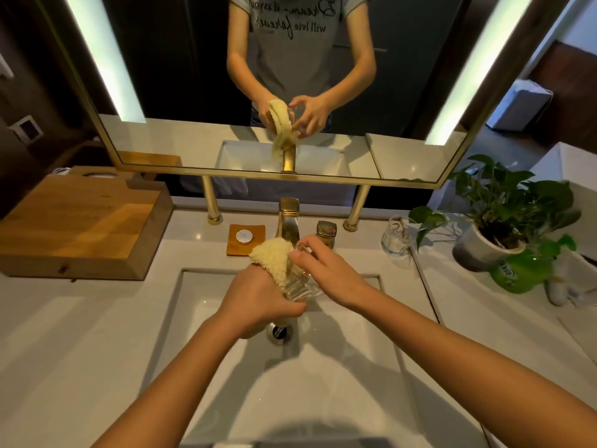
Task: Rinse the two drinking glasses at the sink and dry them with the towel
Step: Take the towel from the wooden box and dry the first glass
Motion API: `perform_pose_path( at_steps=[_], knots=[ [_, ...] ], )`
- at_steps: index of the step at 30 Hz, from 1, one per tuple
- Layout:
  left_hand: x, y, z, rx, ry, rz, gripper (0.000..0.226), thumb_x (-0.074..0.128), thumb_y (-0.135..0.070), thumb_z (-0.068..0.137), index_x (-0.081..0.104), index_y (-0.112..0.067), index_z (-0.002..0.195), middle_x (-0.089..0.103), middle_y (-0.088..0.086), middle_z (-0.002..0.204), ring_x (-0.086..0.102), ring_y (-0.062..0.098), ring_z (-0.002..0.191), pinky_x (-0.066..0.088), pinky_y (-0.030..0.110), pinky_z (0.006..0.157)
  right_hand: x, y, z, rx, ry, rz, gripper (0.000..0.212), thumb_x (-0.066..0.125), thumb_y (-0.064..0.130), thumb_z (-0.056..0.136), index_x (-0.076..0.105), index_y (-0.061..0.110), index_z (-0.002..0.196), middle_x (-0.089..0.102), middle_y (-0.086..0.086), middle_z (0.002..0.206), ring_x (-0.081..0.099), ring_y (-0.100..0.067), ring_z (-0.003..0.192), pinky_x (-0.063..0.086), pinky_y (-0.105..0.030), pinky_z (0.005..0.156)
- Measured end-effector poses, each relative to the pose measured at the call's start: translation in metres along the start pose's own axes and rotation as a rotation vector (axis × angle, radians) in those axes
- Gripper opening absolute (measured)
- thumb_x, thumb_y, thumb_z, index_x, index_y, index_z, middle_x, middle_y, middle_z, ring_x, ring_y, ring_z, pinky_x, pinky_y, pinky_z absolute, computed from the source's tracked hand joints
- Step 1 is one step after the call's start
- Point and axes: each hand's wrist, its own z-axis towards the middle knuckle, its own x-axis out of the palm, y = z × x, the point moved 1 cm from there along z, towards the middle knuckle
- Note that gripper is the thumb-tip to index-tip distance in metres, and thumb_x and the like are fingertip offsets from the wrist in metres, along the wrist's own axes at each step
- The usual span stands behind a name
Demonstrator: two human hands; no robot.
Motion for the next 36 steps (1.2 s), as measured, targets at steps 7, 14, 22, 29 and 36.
perform_pose_path(
  at_steps=[7,14,22,29,36],
  knots=[
    [-0.026,0.014,0.01,-0.043,0.531,-0.866,0.07,0.087,-0.021,0.054,0.054,-0.021,0.115,0.071,0.0,0.103,0.068,0.02,0.099,0.055,0.029,0.078,-0.014,0.018,-0.005,-0.465,-0.087,-0.178,0.05,0.039,0.059,0.077,0.048,0.032,0.118,0.05,0.011,0.104,0.047,0.007,0.083,0.036,-0.023,0.065],
    [-0.019,0.008,-0.004,-0.043,0.313,-0.471,0.063,0.084,-0.031,0.062,0.052,-0.03,0.116,0.066,-0.005,0.108,0.066,0.013,0.097,0.055,0.036,0.09,-0.012,0.009,-0.009,-0.278,0.058,-0.167,0.053,0.042,0.062,0.085,0.038,0.033,0.129,0.05,0.007,0.115,0.052,-0.001,0.09,0.049,-0.024,0.069],
    [-0.001,0.001,-0.021,0.013,-0.101,0.214,0.051,0.074,-0.048,0.067,0.057,-0.031,0.112,0.066,-0.007,0.098,0.062,0.011,0.086,0.049,0.02,0.072,0.015,-0.004,-0.02,0.072,0.079,0.351,0.018,0.045,0.044,0.099,0.046,0.025,0.1,0.052,0.01,0.086,0.053,0.009,0.057,0.038,-0.01,0.051],
    [-0.029,0.002,-0.018,-0.047,0.271,-0.595,0.064,0.087,-0.021,0.058,0.055,-0.034,0.112,0.069,-0.008,0.106,0.067,0.004,0.096,0.055,0.023,0.082,0.015,-0.002,-0.028,-0.377,-0.224,0.027,0.046,0.051,0.052,0.077,0.044,0.029,0.117,0.054,0.005,0.1,0.055,-0.012,0.083,0.05,-0.032,0.067],
    [-0.031,0.009,-0.027,-0.093,0.227,-0.69,0.064,0.082,-0.004,0.065,0.054,-0.032,0.114,0.069,-0.004,0.109,0.067,0.009,0.098,0.055,0.024,0.082,0.017,0.004,-0.029,-0.591,-0.32,-0.22,0.059,0.056,0.056,0.072,0.04,0.027,0.121,0.054,-0.004,0.107,0.051,-0.007,0.081,0.05,-0.03,0.058]
  ],
)
